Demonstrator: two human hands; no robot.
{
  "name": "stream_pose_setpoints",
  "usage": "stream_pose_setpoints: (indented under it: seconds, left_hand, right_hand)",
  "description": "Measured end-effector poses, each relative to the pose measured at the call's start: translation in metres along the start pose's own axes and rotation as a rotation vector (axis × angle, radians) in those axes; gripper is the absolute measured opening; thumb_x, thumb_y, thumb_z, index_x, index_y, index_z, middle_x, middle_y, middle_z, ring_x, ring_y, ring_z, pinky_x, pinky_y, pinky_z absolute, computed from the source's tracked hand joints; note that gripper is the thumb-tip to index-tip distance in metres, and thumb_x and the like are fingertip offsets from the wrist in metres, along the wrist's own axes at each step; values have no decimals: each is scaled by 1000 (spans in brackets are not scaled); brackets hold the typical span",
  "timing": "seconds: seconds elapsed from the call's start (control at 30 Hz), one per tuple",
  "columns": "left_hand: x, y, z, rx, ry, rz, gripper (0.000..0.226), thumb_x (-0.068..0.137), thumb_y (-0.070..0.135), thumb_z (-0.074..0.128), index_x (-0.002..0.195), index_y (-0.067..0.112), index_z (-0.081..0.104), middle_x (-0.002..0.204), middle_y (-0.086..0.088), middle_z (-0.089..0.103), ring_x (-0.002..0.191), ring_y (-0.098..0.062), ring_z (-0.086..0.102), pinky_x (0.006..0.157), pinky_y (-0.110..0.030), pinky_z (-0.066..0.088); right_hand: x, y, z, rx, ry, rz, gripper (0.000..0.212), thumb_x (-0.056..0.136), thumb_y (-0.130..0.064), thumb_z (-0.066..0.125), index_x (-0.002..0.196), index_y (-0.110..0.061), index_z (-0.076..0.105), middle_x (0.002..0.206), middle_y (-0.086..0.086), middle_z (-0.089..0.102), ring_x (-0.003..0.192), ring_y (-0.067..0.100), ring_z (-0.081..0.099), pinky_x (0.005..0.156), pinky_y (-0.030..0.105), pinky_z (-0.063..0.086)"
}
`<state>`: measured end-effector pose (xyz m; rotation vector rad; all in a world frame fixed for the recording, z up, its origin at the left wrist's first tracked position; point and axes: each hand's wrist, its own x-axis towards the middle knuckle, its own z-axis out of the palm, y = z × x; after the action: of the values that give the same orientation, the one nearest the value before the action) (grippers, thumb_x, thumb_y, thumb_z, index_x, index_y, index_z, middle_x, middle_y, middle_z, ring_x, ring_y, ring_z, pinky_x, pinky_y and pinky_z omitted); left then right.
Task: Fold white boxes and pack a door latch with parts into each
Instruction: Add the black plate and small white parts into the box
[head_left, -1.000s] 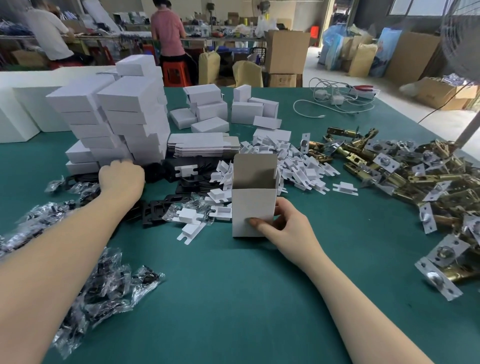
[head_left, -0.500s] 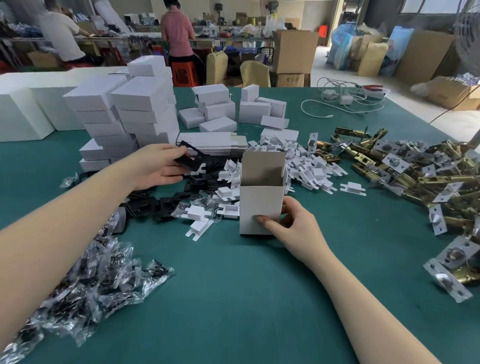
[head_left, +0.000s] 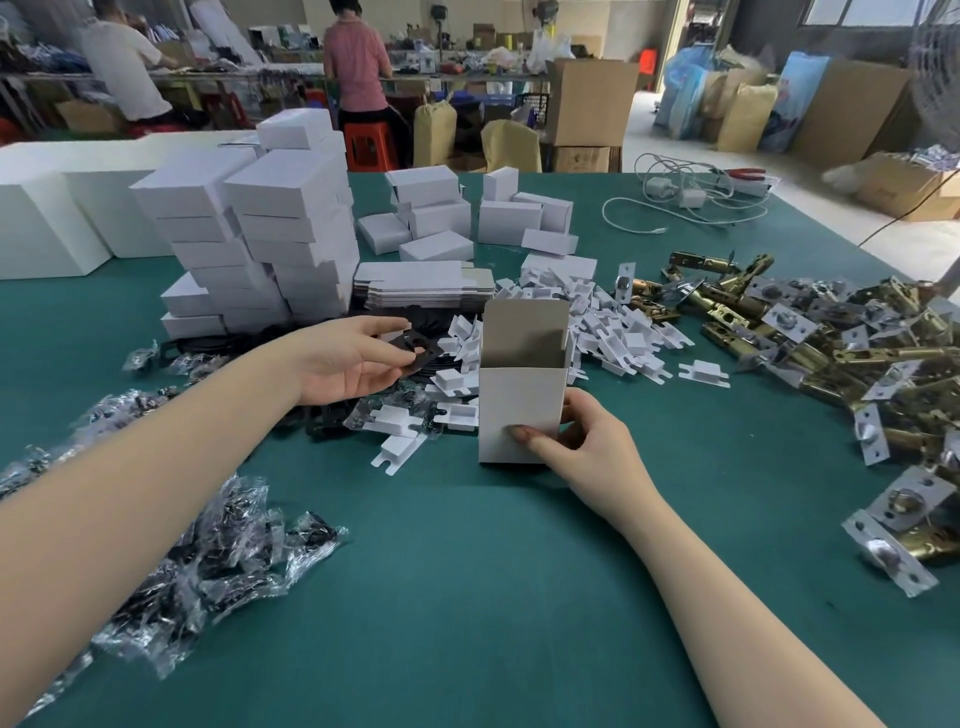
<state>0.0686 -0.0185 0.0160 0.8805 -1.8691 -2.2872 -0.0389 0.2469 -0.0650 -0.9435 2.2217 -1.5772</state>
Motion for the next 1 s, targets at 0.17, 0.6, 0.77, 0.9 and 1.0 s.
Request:
stream_pose_setpoints:
  seconds: [0.17, 0.6, 0.77, 0.9, 1.0]
  left_hand:
    - [7, -11, 3, 263, 243, 159, 33, 88, -1, 67, 105, 27, 67, 97, -10, 71, 62, -11, 69, 50, -18, 51]
    - [3, -15, -14, 1037, 487, 449, 31, 83, 12, 71, 109, 28, 75, 104, 6, 75, 96, -7, 68, 85, -19, 46]
    - [-18, 9, 12, 917, 509, 716, 6, 85, 35, 73, 88, 29, 75, 77, 4, 69, 72, -4, 61, 65, -12, 40]
    - [-51, 36, 58, 686, 307, 930, 8, 87, 27, 73, 94, 28, 68, 87, 15, 73, 81, -7, 70, 77, -21, 56]
    - [-66, 49, 84, 865, 97, 982, 20, 87, 21, 72, 107, 21, 66, 84, 8, 74, 76, -12, 70, 78, -34, 58]
  right_hand:
    - [0, 0, 0, 13, -4, 6, 35, 72, -53, 76, 102, -44, 61, 83, -22, 66, 61, 3, 53, 57, 12, 44]
    - [0, -1, 0, 10, -7, 6, 39, 69, -59, 73, 102, -43, 61, 85, -23, 66, 61, 3, 55, 58, 12, 45]
    - [0, 1, 0, -1, -3, 12, 35, 74, -52, 76, 104, -42, 61, 85, -24, 66, 62, 2, 55, 59, 12, 45]
    - [-1, 0, 1, -4, -5, -15, 30, 79, -53, 72, 105, -43, 60, 87, -25, 65, 62, 2, 53, 58, 11, 43]
    - [-1, 0, 0, -10, 1, -17, 23, 86, -52, 65, 106, -44, 61, 83, -26, 64, 63, 1, 53, 58, 11, 41]
